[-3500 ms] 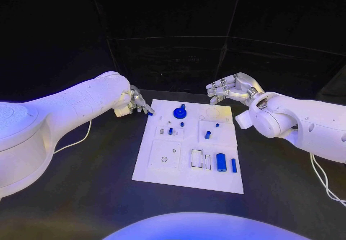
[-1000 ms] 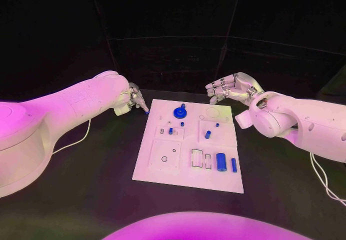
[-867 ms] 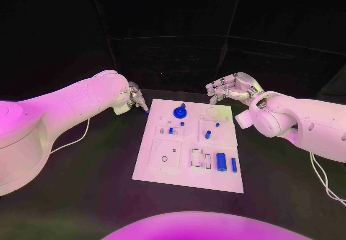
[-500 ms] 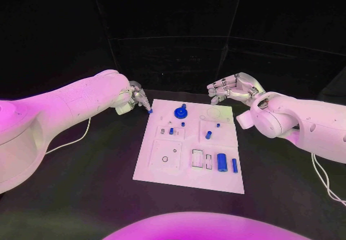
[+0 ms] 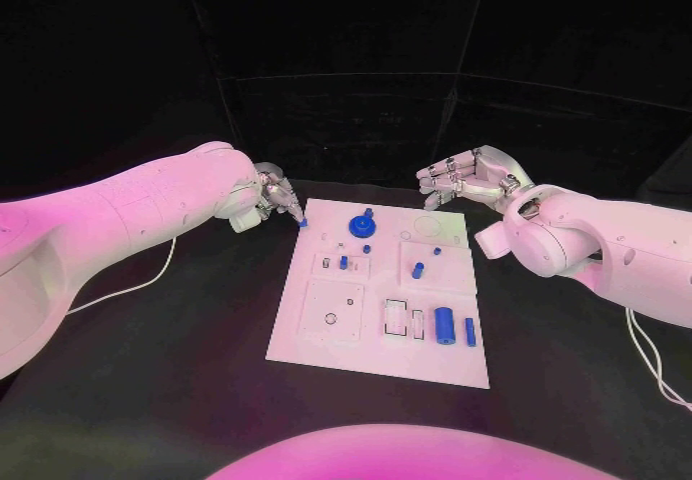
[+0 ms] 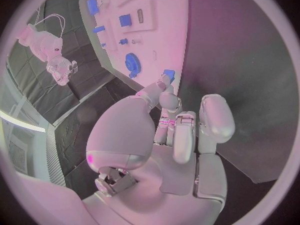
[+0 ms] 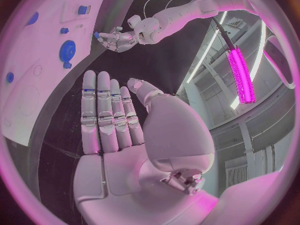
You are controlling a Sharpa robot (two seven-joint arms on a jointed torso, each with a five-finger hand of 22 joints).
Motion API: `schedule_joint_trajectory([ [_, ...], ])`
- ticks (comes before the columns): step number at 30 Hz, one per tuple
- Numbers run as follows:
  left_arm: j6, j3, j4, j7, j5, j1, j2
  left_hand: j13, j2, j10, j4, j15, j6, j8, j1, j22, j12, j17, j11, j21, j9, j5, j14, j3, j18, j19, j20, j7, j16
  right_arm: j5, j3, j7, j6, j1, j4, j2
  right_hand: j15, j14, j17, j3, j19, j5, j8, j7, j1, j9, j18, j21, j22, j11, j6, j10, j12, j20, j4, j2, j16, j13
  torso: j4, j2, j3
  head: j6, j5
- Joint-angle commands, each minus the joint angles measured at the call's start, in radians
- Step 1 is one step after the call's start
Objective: Assemble the parts on the task board
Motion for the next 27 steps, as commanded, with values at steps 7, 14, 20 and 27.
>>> schedule_joint_trajectory([
  [7, -0.206, -0.001, 0.106, 0.261, -0.091, 0.001, -0.054, 0.012, -0.013, 0.016, -0.004, -0.006, 0.006, 0.014, -0.018, 0.015, 0.002, 0.263, 0.001, 0.006, 0.126, 0.0, 0.104, 0.038, -0.009, 0.009, -0.006, -0.009, 0.006, -0.001, 0.001, 0.009, 0.006, 0.002, 0.004, -0.003, 0.003, 0.007, -0.002, 0.007, 0.009, 0.007, -0.005, 0.002, -0.001, 0.0, 0.012, -0.007, -0.003, 0.005, -0.005, -0.001, -0.002, 0.0, 0.002, 0.007, -0.004, -0.002, 0.0005, -0.001, 0.0002, 0.001, -0.003],
  [14, -0.348, -0.003, 0.166, 0.39, -0.167, -0.017, -0.082, 0.023, -0.028, 0.027, -0.003, -0.009, 0.007, 0.021, -0.028, 0.035, 0.007, 0.263, -0.001, 0.023, 0.137, 0.001, 0.104, 0.071, -0.013, 0.019, -0.009, -0.01, 0.006, -0.001, 0.0, 0.01, 0.004, 0.002, 0.002, -0.003, 0.003, 0.007, -0.002, 0.007, 0.009, 0.007, -0.005, 0.002, -0.001, 0.0, 0.012, -0.007, -0.003, 0.005, -0.005, -0.001, -0.002, 0.0, 0.002, 0.007, -0.004, -0.002, 0.0002, -0.001, -0.0008, 0.002, -0.003],
  [20, -0.432, -0.007, 0.186, 0.458, -0.225, -0.042, -0.092, 0.023, -0.035, 0.029, -0.004, -0.011, 0.008, 0.023, -0.03, 0.042, 0.006, 0.263, -0.002, 0.029, 0.14, 0.001, 0.104, 0.084, -0.015, 0.022, -0.01, -0.011, 0.006, -0.001, 0.0, 0.01, 0.003, 0.002, 0.001, -0.004, 0.003, 0.007, -0.002, 0.007, 0.009, 0.007, -0.005, 0.002, -0.001, 0.0, 0.012, -0.007, -0.003, 0.005, -0.005, -0.001, -0.002, 0.0, 0.002, 0.007, -0.004, -0.002, 0.0003, -0.001, -0.0015, 0.006, -0.004],
  [27, -0.455, -0.015, 0.198, 0.475, -0.271, -0.062, -0.096, 0.025, -0.041, 0.031, -0.003, -0.011, 0.008, 0.024, -0.032, 0.046, 0.007, 0.263, -0.002, 0.032, 0.144, 0.001, 0.104, 0.097, -0.015, 0.024, -0.011, -0.011, 0.006, -0.001, 0.0, 0.011, 0.002, 0.002, 0.001, -0.005, 0.003, 0.007, -0.002, 0.007, 0.009, 0.007, -0.005, 0.002, -0.001, 0.0, 0.012, -0.007, -0.003, 0.005, -0.005, -0.001, -0.002, 0.0, 0.002, 0.007, -0.004, -0.002, -0.0015, 0.0, -0.0009, 0.005, -0.004],
])
